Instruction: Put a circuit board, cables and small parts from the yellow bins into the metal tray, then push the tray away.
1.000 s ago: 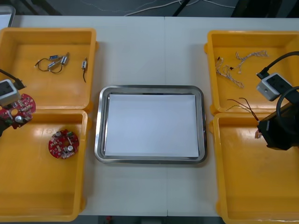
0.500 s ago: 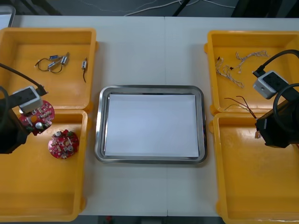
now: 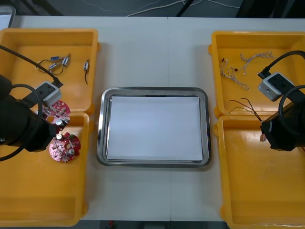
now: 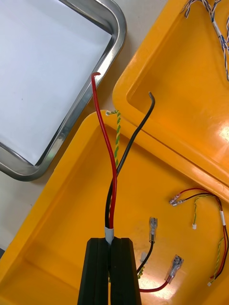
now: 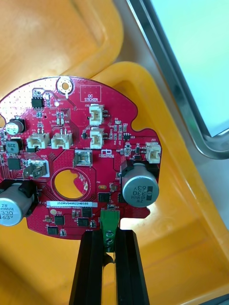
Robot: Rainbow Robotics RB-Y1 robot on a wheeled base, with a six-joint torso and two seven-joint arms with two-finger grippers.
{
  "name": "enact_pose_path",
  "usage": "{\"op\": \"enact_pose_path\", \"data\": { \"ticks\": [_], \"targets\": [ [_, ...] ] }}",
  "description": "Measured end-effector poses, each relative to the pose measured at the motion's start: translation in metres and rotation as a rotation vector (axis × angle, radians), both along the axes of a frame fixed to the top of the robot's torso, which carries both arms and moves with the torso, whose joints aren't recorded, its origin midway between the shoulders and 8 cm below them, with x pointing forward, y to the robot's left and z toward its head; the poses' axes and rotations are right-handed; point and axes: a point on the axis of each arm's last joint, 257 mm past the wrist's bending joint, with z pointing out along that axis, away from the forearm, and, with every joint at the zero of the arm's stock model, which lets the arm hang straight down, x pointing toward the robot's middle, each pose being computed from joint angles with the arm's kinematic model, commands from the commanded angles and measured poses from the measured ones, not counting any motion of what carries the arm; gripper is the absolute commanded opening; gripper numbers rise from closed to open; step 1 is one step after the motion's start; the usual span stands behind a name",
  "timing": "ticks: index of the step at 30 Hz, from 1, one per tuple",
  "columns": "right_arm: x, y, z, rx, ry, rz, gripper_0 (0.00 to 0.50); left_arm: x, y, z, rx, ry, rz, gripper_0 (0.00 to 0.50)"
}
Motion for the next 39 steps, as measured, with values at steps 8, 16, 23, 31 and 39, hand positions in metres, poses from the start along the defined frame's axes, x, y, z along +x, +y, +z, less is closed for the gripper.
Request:
{"op": "enact_pose_path", "data": {
  "ticks": [8, 16, 23, 31, 39],
  "targets": [
    [0.000, 0.000, 0.000, 0.000, 0.000, 0.000, 0.000, 0.003, -0.016, -0.003, 0.060, 0.006, -0.001, 0.000],
    [0.000, 0.000, 0.000, 0.000, 0.000, 0.000, 0.000, 0.007, -0.048, -0.002, -0.088, -0.004, 0.194, 0.000],
    [0.000, 0.000, 0.000, 0.000, 0.000, 0.000, 0.000, 0.017, -0.071, -0.005, -0.097, -0.050, 0.196, 0.000],
    [0.000, 0.000, 0.000, 0.000, 0.000, 0.000, 0.000, 0.020, -0.105, -0.016, -0.113, -0.060, 0.159, 0.000],
    [0.000, 0.000, 0.000, 0.000, 0.000, 0.000, 0.000, 0.019, -0.131, -0.034, -0.113, -0.039, 0.148, 0.000]
  ]
}}
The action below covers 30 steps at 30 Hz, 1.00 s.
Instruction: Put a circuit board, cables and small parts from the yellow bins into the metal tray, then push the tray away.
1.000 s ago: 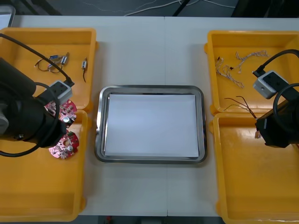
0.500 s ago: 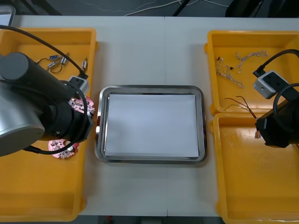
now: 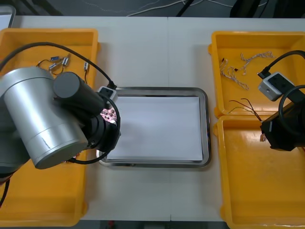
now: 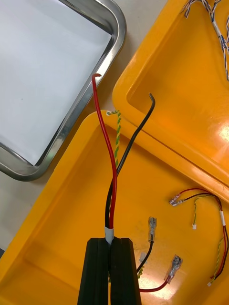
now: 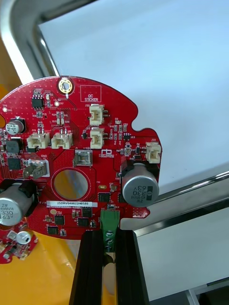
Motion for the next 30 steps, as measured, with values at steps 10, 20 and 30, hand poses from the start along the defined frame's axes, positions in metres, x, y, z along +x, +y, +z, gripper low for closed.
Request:
{"op": "enact_pose_path", "data": {
  "ticks": [10, 20, 30],
  "targets": [
    [0.000, 0.000, 0.000, 0.000, 0.000, 0.000, 0.000, -0.010, -0.019, -0.028, 0.058, 0.047, -0.027, 0.000],
    [0.000, 0.000, 0.000, 0.000, 0.000, 0.000, 0.000, -0.022, -0.042, -0.047, 0.015, 0.064, -0.017, 0.000],
    [0.000, 0.000, 0.000, 0.000, 0.000, 0.000, 0.000, -0.017, -0.062, -0.064, -0.027, 0.059, -0.061, 0.000]
  ]
}}
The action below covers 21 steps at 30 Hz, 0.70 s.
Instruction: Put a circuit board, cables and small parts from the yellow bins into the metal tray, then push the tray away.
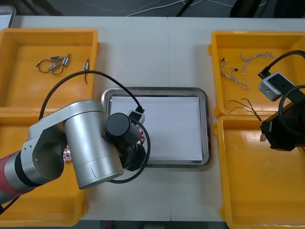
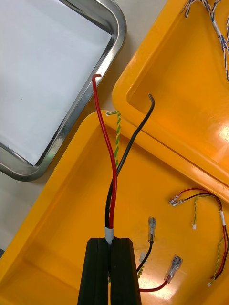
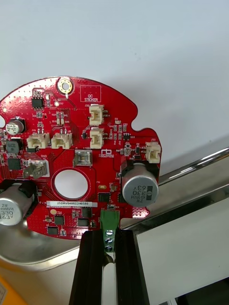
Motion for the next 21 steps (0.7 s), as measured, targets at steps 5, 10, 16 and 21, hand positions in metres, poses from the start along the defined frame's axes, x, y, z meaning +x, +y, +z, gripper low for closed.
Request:
{"op": "enact_pose_path", "data": {
  "ticks": [5, 10, 16, 21],
  "targets": [
    [0.000, 0.000, 0.000, 0.000, 0.000, 0.000, 0.000, 0.000, 0.003, -0.011, 0.022, 0.002, -0.005, 0.000],
    [0.000, 0.000, 0.000, 0.000, 0.000, 0.000, 0.000, 0.002, 0.009, -0.018, 0.042, 0.007, 0.006, 0.000],
    [0.000, 0.000, 0.000, 0.000, 0.000, 0.000, 0.000, 0.011, 0.015, -0.024, 0.053, -0.003, 0.027, 0.000],
    [0.000, 0.000, 0.000, 0.000, 0.000, 0.000, 0.000, 0.021, 0.015, -0.026, 0.043, -0.018, 0.036, 0.000]
  ]
}}
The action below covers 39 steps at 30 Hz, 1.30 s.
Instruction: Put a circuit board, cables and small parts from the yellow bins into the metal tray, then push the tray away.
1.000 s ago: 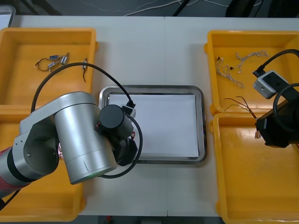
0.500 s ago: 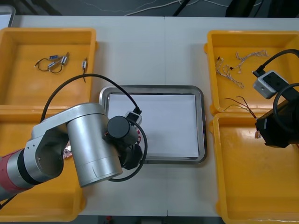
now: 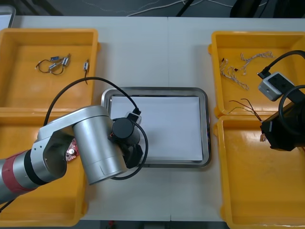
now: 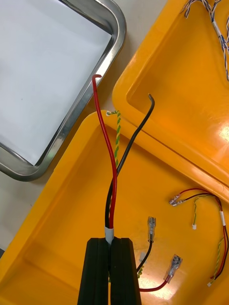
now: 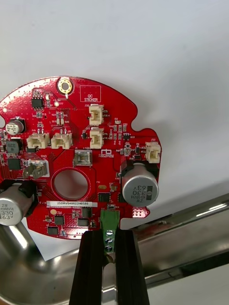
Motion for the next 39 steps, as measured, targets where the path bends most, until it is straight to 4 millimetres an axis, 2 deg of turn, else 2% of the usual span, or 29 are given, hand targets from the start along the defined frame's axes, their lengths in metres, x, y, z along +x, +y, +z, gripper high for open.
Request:
{"op": "enact_pose_path", "data": {
  "ticks": [11, 12, 13, 15, 19, 21, 23, 31, 39],
  "targets": [
    [0.000, 0.000, 0.000, 0.000, 0.000, 0.000, 0.000, 0.004, -0.001, 0.002, 0.000, -0.015, -0.003, 0.000],
    [0.000, 0.000, 0.000, 0.000, 0.000, 0.000, 0.000, 0.004, -0.001, 0.001, 0.004, -0.019, -0.004, 0.011],
    [0.000, 0.000, 0.000, 0.000, 0.000, 0.000, 0.000, 0.004, 0.000, 0.000, 0.008, -0.021, -0.005, 0.044],
    [0.000, 0.000, 0.000, 0.000, 0.000, 0.000, 0.000, 0.003, 0.000, -0.002, 0.013, -0.019, -0.009, 0.248],
    [0.000, 0.000, 0.000, 0.000, 0.000, 0.000, 0.000, 0.002, 0.000, -0.003, 0.016, -0.018, -0.011, 0.320],
    [0.000, 0.000, 0.000, 0.000, 0.000, 0.000, 0.000, 0.002, 0.000, -0.003, 0.016, -0.018, -0.011, 0.434],
    [0.000, 0.000, 0.000, 0.000, 0.000, 0.000, 0.000, 0.002, 0.000, -0.003, 0.016, -0.018, -0.011, 0.493],
    [0.000, 0.000, 0.000, 0.000, 0.000, 0.000, 0.000, -0.001, 0.001, 0.001, 0.026, -0.016, -0.013, 0.500],
    [0.000, 0.000, 0.000, 0.000, 0.000, 0.000, 0.000, -0.012, -0.002, 0.036, -0.004, 0.002, -0.024, 0.500]
  ]
}}
